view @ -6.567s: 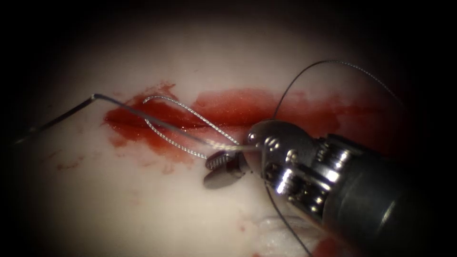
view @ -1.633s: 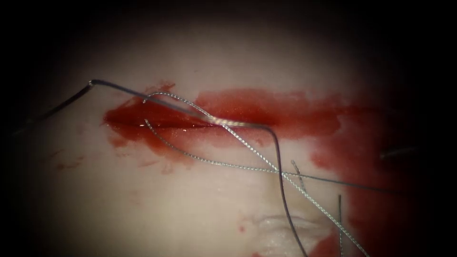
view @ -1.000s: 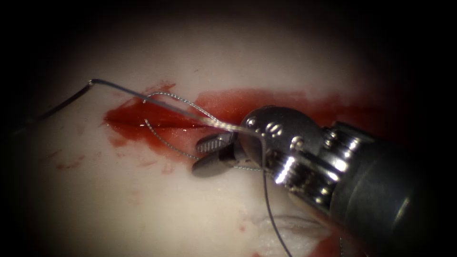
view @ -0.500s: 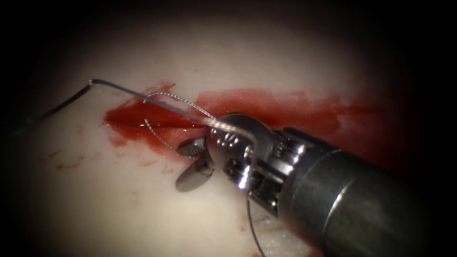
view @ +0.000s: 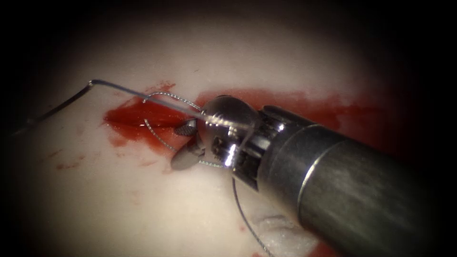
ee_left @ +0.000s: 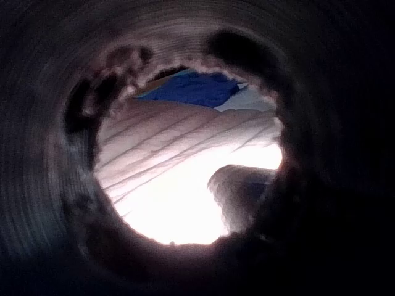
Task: Wound Closure
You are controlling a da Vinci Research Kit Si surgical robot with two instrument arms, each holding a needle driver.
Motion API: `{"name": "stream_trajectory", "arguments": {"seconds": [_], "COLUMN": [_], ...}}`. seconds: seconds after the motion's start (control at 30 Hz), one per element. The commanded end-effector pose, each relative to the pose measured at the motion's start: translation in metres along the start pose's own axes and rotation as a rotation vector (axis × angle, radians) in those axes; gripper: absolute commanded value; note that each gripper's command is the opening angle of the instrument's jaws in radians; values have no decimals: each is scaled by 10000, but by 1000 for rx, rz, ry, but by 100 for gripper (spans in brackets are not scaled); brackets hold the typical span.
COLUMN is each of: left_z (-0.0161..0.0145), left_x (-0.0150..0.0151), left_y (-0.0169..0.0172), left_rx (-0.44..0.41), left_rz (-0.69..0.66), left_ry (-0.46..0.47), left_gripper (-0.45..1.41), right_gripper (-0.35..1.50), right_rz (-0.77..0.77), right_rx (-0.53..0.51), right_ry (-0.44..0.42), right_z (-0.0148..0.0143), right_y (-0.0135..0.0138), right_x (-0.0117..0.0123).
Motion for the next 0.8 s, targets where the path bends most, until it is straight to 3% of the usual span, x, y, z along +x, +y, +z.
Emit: {"name": "stream_trajectory", "arguments": {"seconds": [0.03,0.1,0.13,0.3,0.53,0.8], "left_z": [3,3,3,4,5,5], "left_x": [-10,-10,-10,-10,-11,-12], "left_y": [-9,-9,-9,-9,-7,-7], "left_rx": [4,4,4,4,1,1], "left_rz": [7,7,6,7,9,9], "left_ry": [-2,-2,-2,-3,-14,-20], "left_gripper": [-45,-45,-45,-45,-45,-45], "right_gripper": [51,29,-31,-35,-35,-35], "right_rz": [-7,-12,-11,8,84,153], "right_rx": [-7,-11,-12,-5,29,7], "right_ry": [-6,-16,-26,-24,-22,-33], "right_z": [4,6,6,0,-29,-75], "right_y": [9,7,5,2,-1,-22], "right_x": [5,1,-1,-4,-21,-96]}}
